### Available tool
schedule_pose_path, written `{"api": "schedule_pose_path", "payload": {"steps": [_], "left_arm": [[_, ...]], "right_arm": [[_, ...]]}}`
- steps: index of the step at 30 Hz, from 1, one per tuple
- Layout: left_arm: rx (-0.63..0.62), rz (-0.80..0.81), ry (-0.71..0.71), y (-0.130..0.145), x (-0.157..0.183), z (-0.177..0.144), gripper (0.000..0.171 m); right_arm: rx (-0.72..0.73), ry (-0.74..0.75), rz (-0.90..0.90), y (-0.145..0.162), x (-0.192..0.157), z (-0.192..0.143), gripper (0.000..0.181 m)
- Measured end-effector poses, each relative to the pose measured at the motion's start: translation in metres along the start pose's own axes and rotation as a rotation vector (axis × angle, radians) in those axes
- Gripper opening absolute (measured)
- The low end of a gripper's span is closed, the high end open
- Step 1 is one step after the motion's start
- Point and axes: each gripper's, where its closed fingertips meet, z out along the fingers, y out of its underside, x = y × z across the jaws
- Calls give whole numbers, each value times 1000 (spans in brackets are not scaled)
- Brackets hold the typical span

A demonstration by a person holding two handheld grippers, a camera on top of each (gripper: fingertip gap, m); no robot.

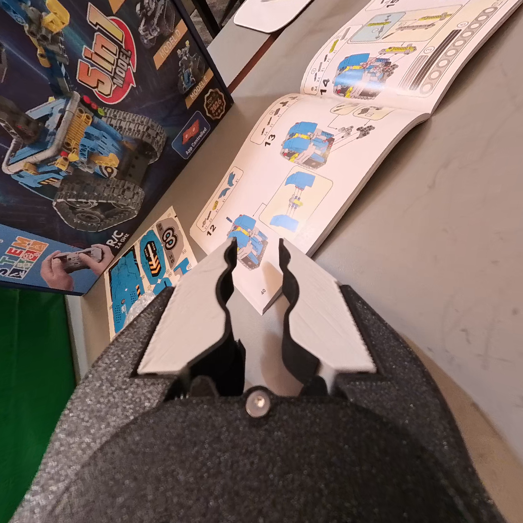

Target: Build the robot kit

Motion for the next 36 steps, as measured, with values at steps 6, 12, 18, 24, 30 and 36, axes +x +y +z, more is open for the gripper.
{"api": "schedule_pose_path", "payload": {"steps": [6, 12, 18, 24, 30, 36], "left_arm": [[0, 3, -1, 0, 0, 0, 29], [0, 8, -1, 0, 1, 0, 29], [0, 10, -1, 0, 1, 0, 29], [-1, 8, 0, 0, 1, 0, 29], [2, 11, -1, 0, 1, 0, 29], [5, 12, 0, -1, 1, 0, 29]], "right_arm": [[-40, 22, -30, 6, 0, 7, 11], [0, 15, -22, -3, -1, -1, 2], [-1, 18, -29, -3, -2, -2, 2], [47, -57, -67, -21, -30, -9, 2], [77, -212, -156, -47, -101, -5, 2], [27, -395, -290, -64, -178, 32, 2]]}}
